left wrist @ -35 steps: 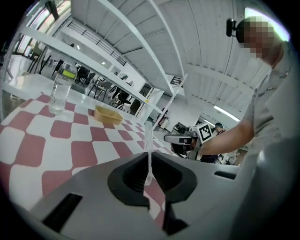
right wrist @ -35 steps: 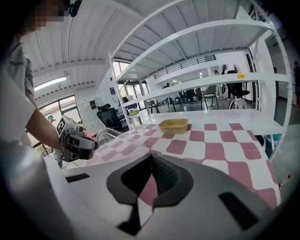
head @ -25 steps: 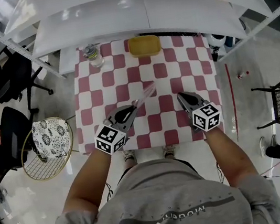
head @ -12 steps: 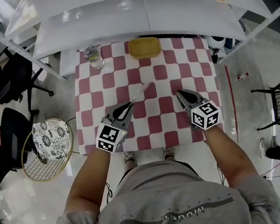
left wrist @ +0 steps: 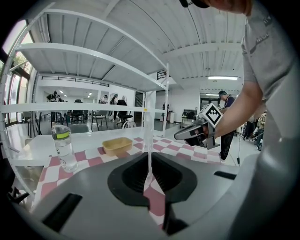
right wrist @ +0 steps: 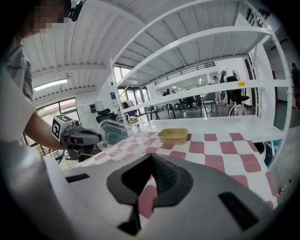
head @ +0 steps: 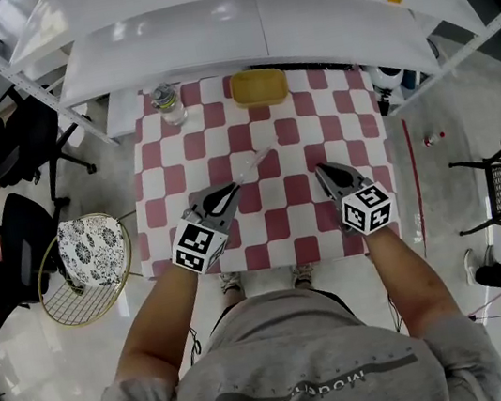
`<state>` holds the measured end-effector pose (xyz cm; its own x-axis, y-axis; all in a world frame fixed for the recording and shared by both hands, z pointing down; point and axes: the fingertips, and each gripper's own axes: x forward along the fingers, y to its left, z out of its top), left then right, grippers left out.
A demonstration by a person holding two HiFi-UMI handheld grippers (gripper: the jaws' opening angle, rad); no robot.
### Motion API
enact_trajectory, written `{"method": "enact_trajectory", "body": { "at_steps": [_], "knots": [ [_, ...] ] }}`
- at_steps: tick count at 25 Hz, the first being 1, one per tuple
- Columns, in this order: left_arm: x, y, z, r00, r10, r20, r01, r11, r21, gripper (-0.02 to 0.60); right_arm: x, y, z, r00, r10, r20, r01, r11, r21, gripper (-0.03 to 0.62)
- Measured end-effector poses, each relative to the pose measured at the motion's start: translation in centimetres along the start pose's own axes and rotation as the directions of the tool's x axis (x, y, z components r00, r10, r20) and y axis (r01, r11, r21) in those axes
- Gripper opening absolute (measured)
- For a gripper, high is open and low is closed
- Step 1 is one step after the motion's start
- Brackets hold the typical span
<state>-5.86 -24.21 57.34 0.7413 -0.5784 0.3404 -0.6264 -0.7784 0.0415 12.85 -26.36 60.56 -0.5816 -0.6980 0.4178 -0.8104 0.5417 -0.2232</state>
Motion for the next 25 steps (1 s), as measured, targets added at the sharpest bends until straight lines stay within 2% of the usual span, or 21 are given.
{"method": "enact_trajectory", "body": {
  "at_steps": [25],
  "knots": [
    [0.47, -0.45, 0.48, 1.000, -0.024, 0.001, 0.024, 0.997, 0.067, 0.032, 0.14, -0.11, 0.03, 1.000, 0.001, -0.016, -0.002, 1.000, -0.029, 0.023]
  ]
}}
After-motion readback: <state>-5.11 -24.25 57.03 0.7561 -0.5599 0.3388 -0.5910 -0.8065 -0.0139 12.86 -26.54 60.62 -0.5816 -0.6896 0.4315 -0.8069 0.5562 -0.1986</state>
